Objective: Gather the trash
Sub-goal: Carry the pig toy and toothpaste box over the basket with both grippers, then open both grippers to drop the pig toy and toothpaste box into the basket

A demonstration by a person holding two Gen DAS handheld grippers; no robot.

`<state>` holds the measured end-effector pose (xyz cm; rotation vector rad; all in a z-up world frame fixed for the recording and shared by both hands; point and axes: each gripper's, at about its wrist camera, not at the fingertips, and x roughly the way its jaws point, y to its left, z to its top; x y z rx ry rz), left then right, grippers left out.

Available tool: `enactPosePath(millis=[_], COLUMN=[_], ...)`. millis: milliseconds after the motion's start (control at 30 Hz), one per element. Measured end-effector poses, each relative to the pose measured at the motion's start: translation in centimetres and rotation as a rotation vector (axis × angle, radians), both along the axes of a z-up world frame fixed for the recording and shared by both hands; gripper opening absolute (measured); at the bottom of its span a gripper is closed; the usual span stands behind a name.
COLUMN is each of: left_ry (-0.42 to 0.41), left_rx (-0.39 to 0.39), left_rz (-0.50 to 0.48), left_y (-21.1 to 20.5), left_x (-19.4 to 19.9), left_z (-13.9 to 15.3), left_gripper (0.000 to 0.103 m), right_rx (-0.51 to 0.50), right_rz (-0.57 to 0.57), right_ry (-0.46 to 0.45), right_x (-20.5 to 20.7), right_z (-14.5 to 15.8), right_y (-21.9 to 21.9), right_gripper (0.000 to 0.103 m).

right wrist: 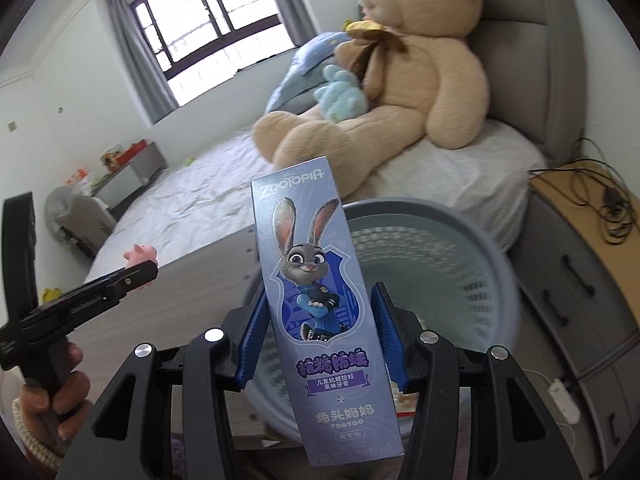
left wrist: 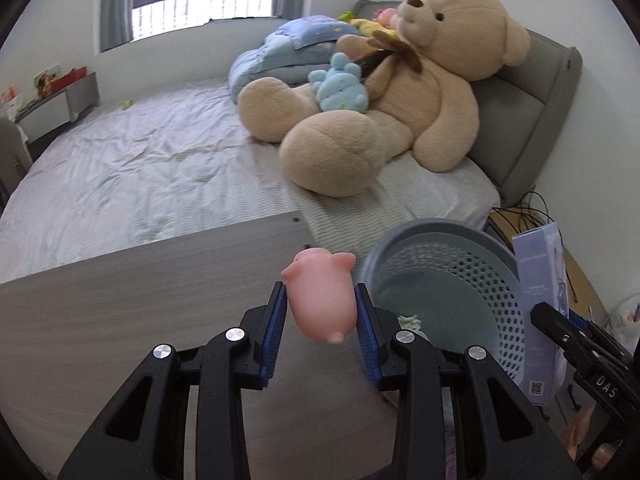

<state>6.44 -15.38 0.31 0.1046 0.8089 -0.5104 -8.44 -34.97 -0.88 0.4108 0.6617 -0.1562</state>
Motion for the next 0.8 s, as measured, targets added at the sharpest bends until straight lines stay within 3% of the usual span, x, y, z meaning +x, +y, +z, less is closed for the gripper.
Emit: enactPosePath(millis=[300, 800], left_ry=[0.016, 0.028], left_rx=[0.047, 0.088], left_rz=[-0.111, -0.133], left_y=[-6.8, -9.2], left_x=[-1.9, -1.9], left_z=[-0.9, -2.3], left_gripper=[0.034, 0.035], right_rx=[0.029, 0.065], right_rz=[-0.031, -0.067], right_ry=[0.018, 0.025], right_x=[-1.2, -1.1], right_z=[-1.4, -2.3], right_y=[-3.0, -4.7], right_gripper=[0.049, 0.049])
